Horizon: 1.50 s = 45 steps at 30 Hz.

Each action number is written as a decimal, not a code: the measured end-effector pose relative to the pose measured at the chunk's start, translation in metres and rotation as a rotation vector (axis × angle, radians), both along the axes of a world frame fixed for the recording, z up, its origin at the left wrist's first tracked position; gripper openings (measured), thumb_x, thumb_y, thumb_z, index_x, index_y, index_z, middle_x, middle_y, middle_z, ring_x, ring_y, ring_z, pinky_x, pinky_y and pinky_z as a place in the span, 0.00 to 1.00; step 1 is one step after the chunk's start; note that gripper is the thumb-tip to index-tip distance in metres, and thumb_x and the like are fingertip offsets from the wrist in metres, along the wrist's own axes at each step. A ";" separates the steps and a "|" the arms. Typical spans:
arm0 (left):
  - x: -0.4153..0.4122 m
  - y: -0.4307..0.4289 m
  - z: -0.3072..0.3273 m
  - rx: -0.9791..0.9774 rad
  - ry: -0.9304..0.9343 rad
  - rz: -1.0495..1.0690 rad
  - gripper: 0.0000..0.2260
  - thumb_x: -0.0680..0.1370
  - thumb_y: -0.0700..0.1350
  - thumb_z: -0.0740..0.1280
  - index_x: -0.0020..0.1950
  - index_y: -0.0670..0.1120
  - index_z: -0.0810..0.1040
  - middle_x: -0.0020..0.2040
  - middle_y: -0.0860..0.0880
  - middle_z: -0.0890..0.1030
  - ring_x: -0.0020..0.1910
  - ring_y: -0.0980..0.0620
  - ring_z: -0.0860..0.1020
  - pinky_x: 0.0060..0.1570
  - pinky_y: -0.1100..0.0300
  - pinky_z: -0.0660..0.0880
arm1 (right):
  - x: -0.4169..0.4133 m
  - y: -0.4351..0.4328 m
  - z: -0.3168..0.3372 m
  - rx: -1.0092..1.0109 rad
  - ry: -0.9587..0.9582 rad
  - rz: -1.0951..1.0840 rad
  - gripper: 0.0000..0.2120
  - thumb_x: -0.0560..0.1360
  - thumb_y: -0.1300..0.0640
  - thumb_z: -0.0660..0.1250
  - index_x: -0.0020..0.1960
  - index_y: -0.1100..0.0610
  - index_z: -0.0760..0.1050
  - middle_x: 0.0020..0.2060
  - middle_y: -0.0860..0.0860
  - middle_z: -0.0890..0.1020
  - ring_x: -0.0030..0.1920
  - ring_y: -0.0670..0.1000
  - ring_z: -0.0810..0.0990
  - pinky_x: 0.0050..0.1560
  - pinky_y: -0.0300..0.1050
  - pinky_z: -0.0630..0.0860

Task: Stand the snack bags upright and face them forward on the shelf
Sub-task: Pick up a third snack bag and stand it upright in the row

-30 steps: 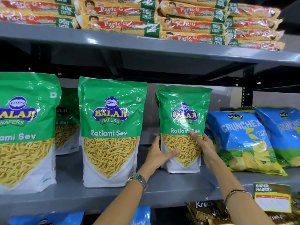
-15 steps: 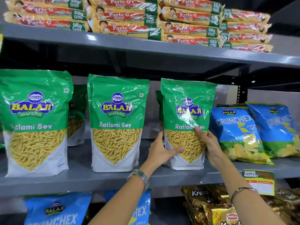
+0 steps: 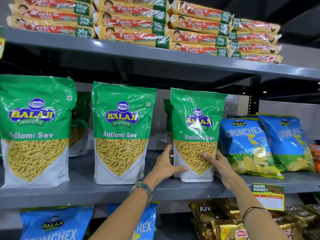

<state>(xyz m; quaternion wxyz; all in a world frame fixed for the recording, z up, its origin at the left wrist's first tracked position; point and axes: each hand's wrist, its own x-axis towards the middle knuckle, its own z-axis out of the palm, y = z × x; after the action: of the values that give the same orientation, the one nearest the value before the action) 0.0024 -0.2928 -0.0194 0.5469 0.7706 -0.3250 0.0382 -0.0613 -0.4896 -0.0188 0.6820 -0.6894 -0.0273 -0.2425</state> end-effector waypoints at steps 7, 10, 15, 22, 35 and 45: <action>-0.005 -0.021 -0.003 -0.013 -0.015 -0.019 0.46 0.66 0.50 0.77 0.75 0.50 0.53 0.75 0.47 0.63 0.73 0.45 0.62 0.69 0.43 0.64 | -0.001 -0.019 -0.001 0.014 -0.010 -0.017 0.47 0.39 0.36 0.79 0.55 0.49 0.75 0.52 0.50 0.83 0.52 0.50 0.81 0.44 0.44 0.75; -0.004 -0.022 -0.004 -0.022 -0.014 -0.021 0.45 0.66 0.50 0.77 0.75 0.51 0.53 0.75 0.47 0.63 0.73 0.46 0.62 0.70 0.44 0.63 | 0.000 -0.020 -0.002 0.023 -0.020 -0.029 0.46 0.39 0.36 0.79 0.55 0.50 0.75 0.52 0.50 0.83 0.52 0.50 0.81 0.44 0.43 0.75; -0.006 -0.020 -0.003 -0.024 -0.018 -0.028 0.44 0.66 0.49 0.76 0.75 0.50 0.54 0.75 0.47 0.64 0.73 0.46 0.63 0.70 0.44 0.63 | 0.001 -0.018 -0.003 0.041 -0.025 -0.034 0.46 0.39 0.35 0.79 0.54 0.48 0.75 0.51 0.49 0.83 0.50 0.49 0.81 0.44 0.42 0.75; -0.024 -0.010 0.002 0.014 -0.165 -0.003 0.46 0.69 0.47 0.74 0.76 0.50 0.46 0.78 0.49 0.55 0.74 0.49 0.58 0.71 0.45 0.60 | -0.009 -0.005 0.006 0.062 -0.126 -0.196 0.42 0.57 0.44 0.78 0.66 0.54 0.66 0.62 0.53 0.76 0.60 0.53 0.75 0.60 0.47 0.70; -0.018 0.176 -0.009 -0.340 -0.132 0.580 0.51 0.61 0.53 0.77 0.75 0.48 0.49 0.77 0.48 0.53 0.75 0.48 0.55 0.72 0.46 0.56 | 0.031 0.180 0.021 -0.303 -0.010 0.132 0.51 0.60 0.47 0.77 0.73 0.55 0.52 0.69 0.53 0.67 0.68 0.53 0.68 0.67 0.53 0.68; 0.007 0.197 -0.012 -0.115 0.033 0.317 0.43 0.57 0.58 0.79 0.68 0.50 0.66 0.67 0.51 0.73 0.66 0.49 0.71 0.66 0.49 0.69 | 0.046 0.178 0.014 -0.290 0.016 0.198 0.34 0.57 0.51 0.81 0.55 0.51 0.65 0.48 0.41 0.74 0.47 0.38 0.74 0.33 0.26 0.72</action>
<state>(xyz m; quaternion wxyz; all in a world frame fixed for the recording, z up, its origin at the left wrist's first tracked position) 0.0098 -0.0954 -0.0315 0.5826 0.7802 -0.1873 0.1298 -0.0155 -0.3113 -0.0046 0.5963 -0.7763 -0.1245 -0.1620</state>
